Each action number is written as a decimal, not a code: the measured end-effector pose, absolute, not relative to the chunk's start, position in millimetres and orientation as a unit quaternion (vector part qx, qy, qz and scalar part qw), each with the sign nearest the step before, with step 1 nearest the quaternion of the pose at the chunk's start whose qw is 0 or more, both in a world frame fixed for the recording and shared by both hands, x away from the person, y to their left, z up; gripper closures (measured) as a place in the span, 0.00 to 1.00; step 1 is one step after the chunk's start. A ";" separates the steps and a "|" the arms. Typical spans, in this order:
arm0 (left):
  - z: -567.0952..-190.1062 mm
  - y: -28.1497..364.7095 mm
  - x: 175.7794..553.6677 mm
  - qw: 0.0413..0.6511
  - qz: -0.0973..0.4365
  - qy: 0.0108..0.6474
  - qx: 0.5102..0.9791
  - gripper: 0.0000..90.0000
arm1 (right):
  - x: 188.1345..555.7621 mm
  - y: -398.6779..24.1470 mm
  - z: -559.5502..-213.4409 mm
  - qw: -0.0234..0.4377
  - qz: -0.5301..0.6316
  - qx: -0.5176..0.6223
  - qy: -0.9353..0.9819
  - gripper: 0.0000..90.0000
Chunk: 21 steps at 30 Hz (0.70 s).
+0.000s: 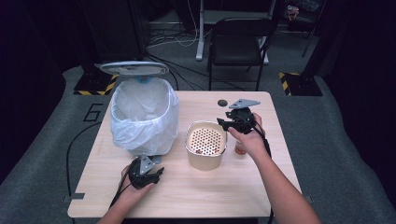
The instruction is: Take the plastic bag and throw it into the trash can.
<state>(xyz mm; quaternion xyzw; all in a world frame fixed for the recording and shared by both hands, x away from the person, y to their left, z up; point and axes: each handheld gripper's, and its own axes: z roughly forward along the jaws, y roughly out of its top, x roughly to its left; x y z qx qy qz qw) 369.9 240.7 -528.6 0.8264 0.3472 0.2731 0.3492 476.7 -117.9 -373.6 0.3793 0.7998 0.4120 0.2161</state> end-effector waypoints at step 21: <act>-528.7 240.7 369.9 0.350 0.273 0.348 0.826 0.41 | 478.1 -123.9 -409.4 0.184 0.407 0.405 0.798 0.72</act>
